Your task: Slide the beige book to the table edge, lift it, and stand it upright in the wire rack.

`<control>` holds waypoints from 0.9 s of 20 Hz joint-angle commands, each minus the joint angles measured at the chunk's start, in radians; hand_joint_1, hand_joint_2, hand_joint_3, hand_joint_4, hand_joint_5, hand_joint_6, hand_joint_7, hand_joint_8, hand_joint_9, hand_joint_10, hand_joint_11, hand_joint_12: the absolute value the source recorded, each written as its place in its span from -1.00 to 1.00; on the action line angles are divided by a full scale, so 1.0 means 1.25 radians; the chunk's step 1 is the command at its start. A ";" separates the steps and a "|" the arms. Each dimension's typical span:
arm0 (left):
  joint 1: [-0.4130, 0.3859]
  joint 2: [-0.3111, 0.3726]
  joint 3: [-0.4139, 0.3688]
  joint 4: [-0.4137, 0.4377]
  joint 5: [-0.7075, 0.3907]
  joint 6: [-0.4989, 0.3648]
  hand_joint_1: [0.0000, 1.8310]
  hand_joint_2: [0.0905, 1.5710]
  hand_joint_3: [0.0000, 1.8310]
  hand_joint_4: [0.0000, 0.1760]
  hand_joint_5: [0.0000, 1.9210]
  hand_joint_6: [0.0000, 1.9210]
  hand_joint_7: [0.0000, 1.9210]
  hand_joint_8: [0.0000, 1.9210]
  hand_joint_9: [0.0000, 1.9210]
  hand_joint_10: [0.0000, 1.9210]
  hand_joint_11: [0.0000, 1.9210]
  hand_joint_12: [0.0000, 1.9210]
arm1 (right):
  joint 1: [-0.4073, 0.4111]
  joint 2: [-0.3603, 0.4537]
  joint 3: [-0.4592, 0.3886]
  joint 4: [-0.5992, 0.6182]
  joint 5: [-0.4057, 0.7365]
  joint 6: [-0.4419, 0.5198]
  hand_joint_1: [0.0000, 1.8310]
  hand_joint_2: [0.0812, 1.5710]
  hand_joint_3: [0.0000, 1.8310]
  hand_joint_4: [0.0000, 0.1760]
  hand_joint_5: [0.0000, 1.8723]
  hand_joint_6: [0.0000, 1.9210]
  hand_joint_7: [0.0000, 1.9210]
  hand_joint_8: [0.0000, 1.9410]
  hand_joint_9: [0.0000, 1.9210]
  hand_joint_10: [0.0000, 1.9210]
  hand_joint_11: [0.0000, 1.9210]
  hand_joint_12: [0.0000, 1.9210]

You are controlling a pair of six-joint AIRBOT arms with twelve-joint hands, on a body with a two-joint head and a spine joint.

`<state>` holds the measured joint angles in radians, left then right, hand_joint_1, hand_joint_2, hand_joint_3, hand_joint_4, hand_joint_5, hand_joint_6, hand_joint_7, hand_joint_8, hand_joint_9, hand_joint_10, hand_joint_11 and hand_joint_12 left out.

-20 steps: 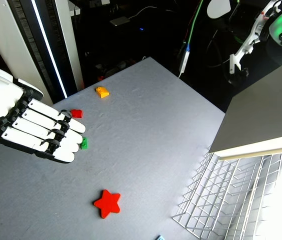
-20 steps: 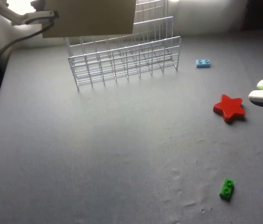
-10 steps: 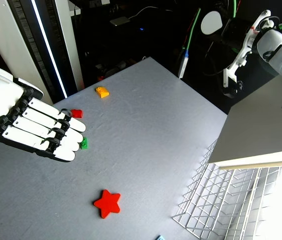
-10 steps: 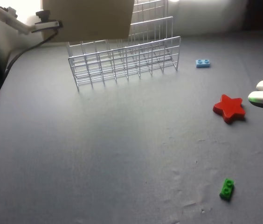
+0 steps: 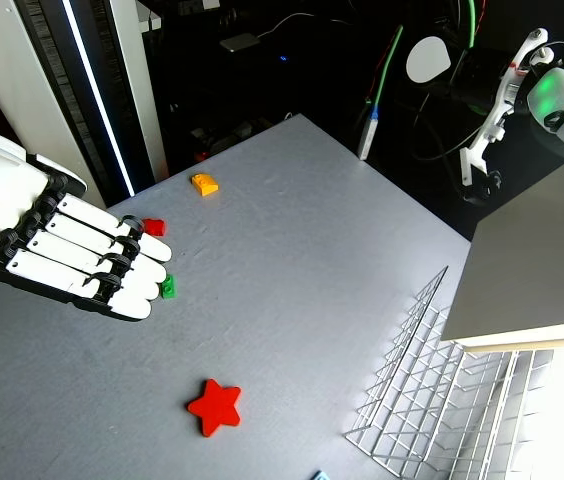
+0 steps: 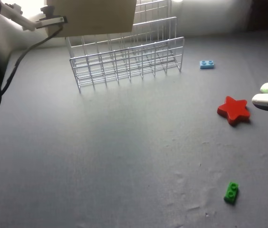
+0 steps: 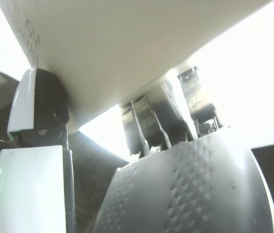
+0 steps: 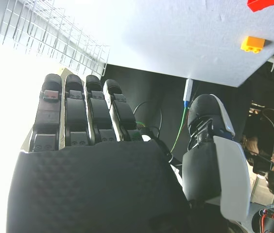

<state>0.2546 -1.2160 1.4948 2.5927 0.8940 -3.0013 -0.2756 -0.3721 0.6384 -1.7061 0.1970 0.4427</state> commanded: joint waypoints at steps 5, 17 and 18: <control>0.014 -0.006 0.014 0.032 0.119 -0.013 0.31 0.48 -1.00 -1.00 -0.20 0.28 -0.03 0.22 -0.06 -0.35 -0.50 0.36 | 0.013 0.004 0.001 0.015 -0.010 -0.005 -1.00 0.42 -1.00 -1.00 -1.00 -1.00 -1.00 -1.00 -1.00 -1.00 -1.00 -1.00; 0.038 -0.045 0.054 0.036 0.150 -0.013 0.31 0.49 -1.00 -1.00 -0.23 0.31 -0.03 0.23 -0.06 -0.35 -0.52 0.33 | 0.014 0.004 0.001 0.015 -0.008 -0.007 -1.00 0.42 -1.00 -1.00 -1.00 -1.00 -1.00 -1.00 -1.00 -1.00 -1.00 -1.00; 0.040 -0.047 0.057 0.037 0.153 -0.013 0.31 0.48 -1.00 -1.00 -0.21 0.28 -0.01 0.20 -0.05 -0.36 -0.50 0.33 | 0.014 0.004 0.001 0.015 -0.008 -0.007 -1.00 0.41 -1.00 -1.00 -1.00 -1.00 -1.00 -1.00 -1.00 -1.00 -1.00 -1.00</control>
<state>0.3073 -1.2812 1.5574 2.6080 0.9474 -3.0020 -0.2756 -0.3721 0.6384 -1.7061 0.1993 0.4358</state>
